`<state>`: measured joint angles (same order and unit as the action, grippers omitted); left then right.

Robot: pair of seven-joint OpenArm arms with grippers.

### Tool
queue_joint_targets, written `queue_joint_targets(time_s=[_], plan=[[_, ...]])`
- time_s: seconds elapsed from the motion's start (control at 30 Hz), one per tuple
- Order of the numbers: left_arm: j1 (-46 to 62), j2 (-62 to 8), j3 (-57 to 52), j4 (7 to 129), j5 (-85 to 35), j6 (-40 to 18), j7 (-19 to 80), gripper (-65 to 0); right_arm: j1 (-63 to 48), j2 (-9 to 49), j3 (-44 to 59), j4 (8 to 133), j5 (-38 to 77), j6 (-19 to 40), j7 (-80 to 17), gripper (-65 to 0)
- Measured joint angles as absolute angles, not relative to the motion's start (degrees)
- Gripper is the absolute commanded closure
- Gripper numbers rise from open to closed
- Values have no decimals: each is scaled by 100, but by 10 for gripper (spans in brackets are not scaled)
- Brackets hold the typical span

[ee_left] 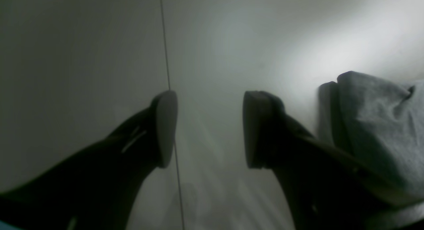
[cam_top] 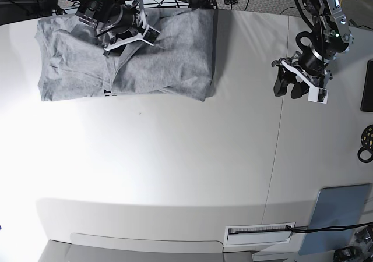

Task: Fold the T-shirt properly
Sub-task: 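Press and smooth the folded grey shirt with the right gripper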

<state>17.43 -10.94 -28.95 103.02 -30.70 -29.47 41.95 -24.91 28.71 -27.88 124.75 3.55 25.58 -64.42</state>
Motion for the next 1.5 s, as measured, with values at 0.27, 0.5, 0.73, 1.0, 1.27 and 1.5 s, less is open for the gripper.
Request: queue_joint_targets(time_s=[0.27, 0.5, 0.73, 1.0, 1.27, 1.5], plan=[[1745, -1092, -2895, 10302, -3070, -2950, 4285, -326, -3133, 3131, -2445, 13404, 325, 2290, -6945, -14], [1756, -1090, -2895, 10302, -3072, -2952, 4283, -326, -3802, 3271, -1393, 13410, 556, 2206, -7096, -14], [1756, -1092, -2895, 10302, -3072, -2954, 4285, -326, -3988, 3271, -1129, 13410, 952, 2185, -7081, -21], [1756, -1094, -2895, 10302, -3070, -2952, 4285, -326, -3983, 3271, -1127, 13410, 950, 2231, -6897, -99], [1756, -1094, -2895, 10302, -3070, -2952, 4285, -326, -3983, 3269, -1127, 13410, 952, 2231, -6895, -232], [1756, -1096, -2895, 10302, -3070, -2952, 4285, -326, -3964, 3264, -1035, 13410, 753, 1599, -6278, -232]])
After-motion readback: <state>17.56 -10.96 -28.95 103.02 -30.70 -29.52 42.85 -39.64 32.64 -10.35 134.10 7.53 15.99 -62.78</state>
